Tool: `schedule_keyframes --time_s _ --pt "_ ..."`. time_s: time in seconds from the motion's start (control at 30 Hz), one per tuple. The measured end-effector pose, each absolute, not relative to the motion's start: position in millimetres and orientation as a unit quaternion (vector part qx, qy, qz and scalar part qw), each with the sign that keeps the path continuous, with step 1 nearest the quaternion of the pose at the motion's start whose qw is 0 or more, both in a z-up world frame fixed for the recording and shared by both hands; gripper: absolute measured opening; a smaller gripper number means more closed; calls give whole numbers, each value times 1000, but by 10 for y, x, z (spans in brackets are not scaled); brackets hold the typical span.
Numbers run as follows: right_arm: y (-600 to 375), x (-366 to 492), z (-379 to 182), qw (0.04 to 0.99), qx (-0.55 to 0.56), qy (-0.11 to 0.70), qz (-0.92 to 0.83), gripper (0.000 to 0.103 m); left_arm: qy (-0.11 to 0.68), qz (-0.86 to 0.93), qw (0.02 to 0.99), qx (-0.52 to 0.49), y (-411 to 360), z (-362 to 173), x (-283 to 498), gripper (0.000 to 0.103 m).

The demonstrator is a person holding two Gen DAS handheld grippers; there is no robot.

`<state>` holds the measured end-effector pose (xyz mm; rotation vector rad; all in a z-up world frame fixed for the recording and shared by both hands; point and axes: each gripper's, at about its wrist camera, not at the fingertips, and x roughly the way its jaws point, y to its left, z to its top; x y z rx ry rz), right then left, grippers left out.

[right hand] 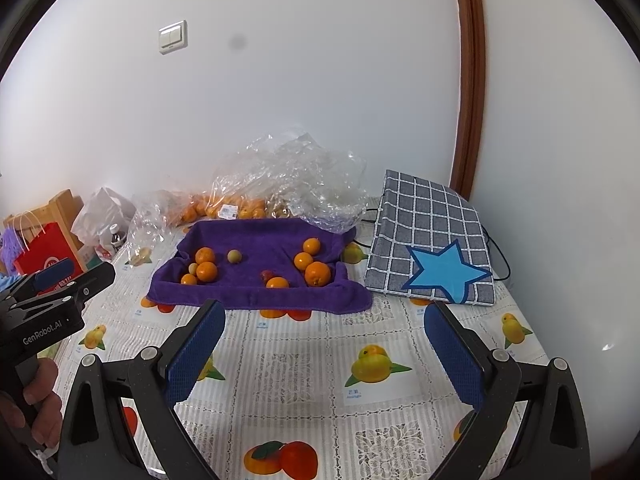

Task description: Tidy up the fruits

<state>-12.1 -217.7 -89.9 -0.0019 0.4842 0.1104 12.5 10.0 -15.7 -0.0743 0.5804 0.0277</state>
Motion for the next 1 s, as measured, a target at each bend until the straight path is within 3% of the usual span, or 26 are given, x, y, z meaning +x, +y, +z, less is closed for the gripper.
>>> schedule_keyframes --time_s 1.0 --pt "-2170 -171 -857 970 -2 235 54 99 286 13 957 -38 114 -162 121 87"
